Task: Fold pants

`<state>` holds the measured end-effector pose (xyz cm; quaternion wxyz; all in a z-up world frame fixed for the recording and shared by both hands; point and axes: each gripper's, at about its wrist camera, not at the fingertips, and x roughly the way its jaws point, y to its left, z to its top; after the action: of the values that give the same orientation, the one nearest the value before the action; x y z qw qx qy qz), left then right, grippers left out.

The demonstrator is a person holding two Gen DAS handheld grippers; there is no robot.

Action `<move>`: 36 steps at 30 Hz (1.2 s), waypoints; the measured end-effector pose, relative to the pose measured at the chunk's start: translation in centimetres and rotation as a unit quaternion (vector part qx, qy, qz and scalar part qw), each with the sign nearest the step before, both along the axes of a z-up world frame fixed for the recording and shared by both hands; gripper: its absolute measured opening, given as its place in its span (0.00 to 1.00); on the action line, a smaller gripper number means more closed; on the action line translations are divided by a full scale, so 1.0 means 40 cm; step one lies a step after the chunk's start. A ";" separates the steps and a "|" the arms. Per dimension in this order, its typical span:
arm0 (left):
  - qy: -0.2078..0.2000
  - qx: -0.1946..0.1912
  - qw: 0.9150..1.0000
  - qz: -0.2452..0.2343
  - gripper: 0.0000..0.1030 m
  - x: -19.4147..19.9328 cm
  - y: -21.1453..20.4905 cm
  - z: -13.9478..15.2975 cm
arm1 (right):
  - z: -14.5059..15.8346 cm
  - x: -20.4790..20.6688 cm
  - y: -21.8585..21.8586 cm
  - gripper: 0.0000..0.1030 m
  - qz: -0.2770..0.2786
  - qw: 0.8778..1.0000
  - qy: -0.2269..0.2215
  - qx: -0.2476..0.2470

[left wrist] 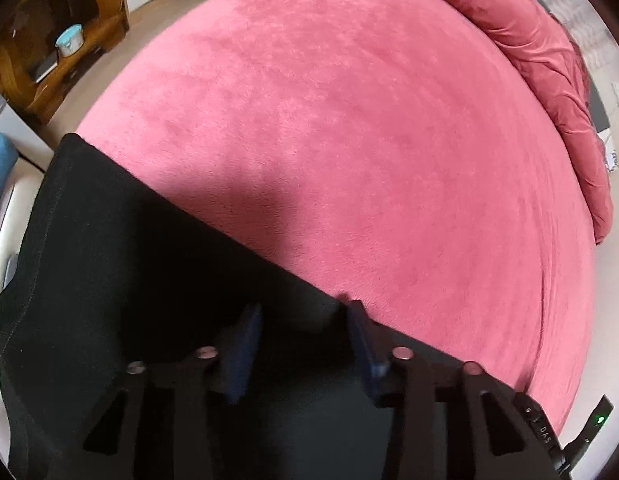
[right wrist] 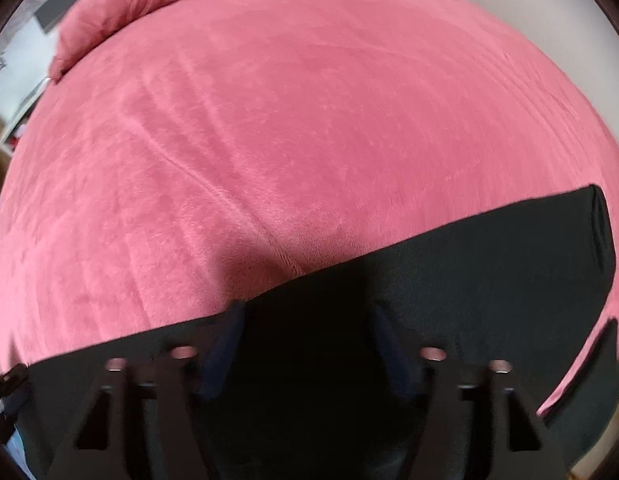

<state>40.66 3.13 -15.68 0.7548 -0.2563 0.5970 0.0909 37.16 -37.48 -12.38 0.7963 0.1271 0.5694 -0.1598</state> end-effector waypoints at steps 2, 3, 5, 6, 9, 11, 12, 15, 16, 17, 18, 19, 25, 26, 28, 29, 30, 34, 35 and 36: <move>-0.011 -0.005 1.000 0.006 0.13 -0.026 0.018 0.002 | 0.012 -0.015 -0.004 0.16 0.012 1.000 -0.013 0.011; -0.019 -0.023 1.000 0.008 0.11 -0.038 0.029 0.003 | 0.020 -0.024 -0.019 0.12 0.013 1.000 -0.016 0.020; -0.028 -0.052 0.998 0.017 0.06 -0.064 0.047 0.007 | 0.030 -0.064 -0.058 0.09 0.000 0.997 -0.035 0.064; -0.032 -0.065 0.997 0.021 0.06 -0.079 0.054 0.010 | 0.037 -0.077 -0.081 0.07 -0.004 0.996 -0.042 0.079; -0.050 -0.082 0.995 0.019 0.05 -0.133 0.076 0.023 | 0.047 -0.118 -0.114 0.06 -0.018 0.990 -0.067 0.123; -0.067 -0.093 0.993 0.017 0.05 -0.188 0.102 0.027 | 0.069 -0.149 -0.134 0.05 -0.021 0.986 -0.088 0.141; -0.077 -0.101 0.992 0.018 0.05 -0.213 0.108 0.035 | 0.078 -0.160 -0.137 0.05 -0.019 0.985 -0.095 0.145; -0.103 -0.123 0.987 0.021 0.05 -0.292 0.115 0.076 | 0.108 -0.212 -0.147 0.05 -0.014 0.979 -0.124 0.163; -0.111 -0.125 0.986 0.020 0.05 -0.322 0.140 0.069 | 0.118 -0.235 -0.153 0.05 -0.016 0.977 -0.131 0.170; -0.123 -0.128 0.984 0.016 0.05 -0.346 0.148 0.073 | 0.136 -0.251 -0.168 0.05 -0.017 0.974 -0.137 0.178; -0.137 -0.129 0.982 0.008 0.05 -0.375 0.148 0.091 | 0.149 -0.283 -0.175 0.05 -0.018 0.970 -0.149 0.189; -0.156 -0.125 0.980 -0.004 0.05 -0.366 0.137 0.107 | 0.155 -0.302 -0.179 0.05 -0.017 0.968 -0.158 0.194; -0.230 -0.140 0.962 -0.044 0.03 -0.531 0.125 0.137 | 0.171 -0.457 -0.168 0.00 -0.015 0.952 -0.220 0.213; -0.237 -0.143 0.960 -0.042 0.00 -0.549 0.131 0.129 | 0.167 -0.480 -0.168 0.00 -0.017 0.950 -0.227 0.215; -0.249 -0.143 0.957 -0.034 0.00 -0.625 0.148 0.114 | 0.157 -0.544 -0.171 0.00 -0.022 0.947 -0.238 0.216; -0.253 -0.148 0.956 -0.026 0.00 -0.659 0.157 0.103 | 0.144 -0.570 -0.170 0.00 -0.024 0.946 -0.239 0.218; -0.252 -0.151 0.956 -0.017 0.00 -0.684 0.163 0.093 | 0.127 -0.595 -0.168 0.00 -0.025 0.945 -0.237 0.223; -0.221 -0.185 0.957 0.020 0.00 -0.745 0.183 0.011 | 0.074 -0.649 -0.142 0.01 -0.004 0.941 -0.219 0.259; -0.216 -0.193 0.957 0.027 0.00 -0.751 0.190 -0.002 | 0.072 -0.657 -0.131 0.03 0.009 0.941 -0.216 0.260; -0.212 -0.198 0.956 0.034 0.00 -0.755 0.197 -0.013 | 0.071 -0.653 -0.112 0.05 0.026 0.941 -0.213 0.261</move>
<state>10.46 11.00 -16.22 0.7944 -0.4342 0.4204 -0.0601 11.03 -41.97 -9.56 0.8416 0.3468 0.4114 0.0460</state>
